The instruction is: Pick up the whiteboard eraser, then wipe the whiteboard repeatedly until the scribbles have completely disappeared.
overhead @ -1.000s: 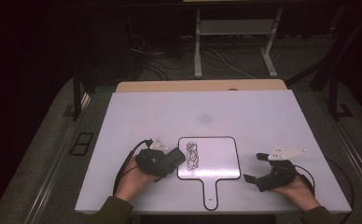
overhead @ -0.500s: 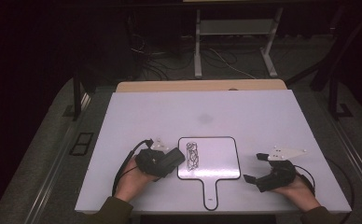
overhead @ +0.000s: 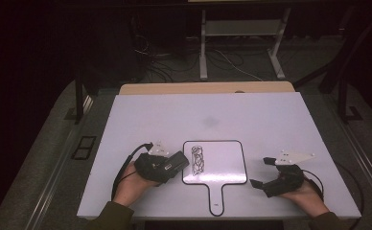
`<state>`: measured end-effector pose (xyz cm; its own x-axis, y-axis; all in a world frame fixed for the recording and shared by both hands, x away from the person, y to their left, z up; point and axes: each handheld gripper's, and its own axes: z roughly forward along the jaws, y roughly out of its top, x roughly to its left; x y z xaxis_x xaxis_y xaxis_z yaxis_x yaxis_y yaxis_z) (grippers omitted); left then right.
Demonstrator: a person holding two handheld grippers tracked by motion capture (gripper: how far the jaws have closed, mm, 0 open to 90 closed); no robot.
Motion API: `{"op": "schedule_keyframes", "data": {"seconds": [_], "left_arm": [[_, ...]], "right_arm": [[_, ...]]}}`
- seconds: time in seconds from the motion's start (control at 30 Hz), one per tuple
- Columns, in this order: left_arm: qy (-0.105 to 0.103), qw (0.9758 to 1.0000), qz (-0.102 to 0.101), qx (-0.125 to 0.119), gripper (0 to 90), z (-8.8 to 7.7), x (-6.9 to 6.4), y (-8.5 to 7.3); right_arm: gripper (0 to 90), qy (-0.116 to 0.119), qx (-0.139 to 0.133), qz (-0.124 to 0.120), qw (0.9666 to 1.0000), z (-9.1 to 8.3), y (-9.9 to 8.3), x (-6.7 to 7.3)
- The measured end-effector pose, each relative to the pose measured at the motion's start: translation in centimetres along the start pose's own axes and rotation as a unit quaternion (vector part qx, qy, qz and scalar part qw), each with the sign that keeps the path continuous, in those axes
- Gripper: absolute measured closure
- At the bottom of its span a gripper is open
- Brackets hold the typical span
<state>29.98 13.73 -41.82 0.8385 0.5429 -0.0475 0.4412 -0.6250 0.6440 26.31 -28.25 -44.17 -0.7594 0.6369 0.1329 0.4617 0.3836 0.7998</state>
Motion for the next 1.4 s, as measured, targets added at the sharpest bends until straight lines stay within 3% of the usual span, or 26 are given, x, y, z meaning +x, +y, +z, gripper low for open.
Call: {"op": "schedule_keyframes", "data": {"seconds": [0.47,0.9,1.4], "left_arm": [[-0.014,0.9998,0.001,0.01,39.4,0.1,0.1,1.4],[-0.008,0.9999,0.003,-0.01,39.4,-0.4,0.8,3.4],[-0.004,0.9998,0.016,-0.014,39.3,0.2,1.6,5.5]], "right_arm": [[0.0,-0.001,-0.002,0.003,1.0,-0.1,-0.1,-0.1],[0.0,-0.002,-0.005,0.006,1.0,-0.1,0.0,-0.2],[0.0,-0.004,-0.006,0.012,0.9999,0.0,-0.1,-0.2]]}}
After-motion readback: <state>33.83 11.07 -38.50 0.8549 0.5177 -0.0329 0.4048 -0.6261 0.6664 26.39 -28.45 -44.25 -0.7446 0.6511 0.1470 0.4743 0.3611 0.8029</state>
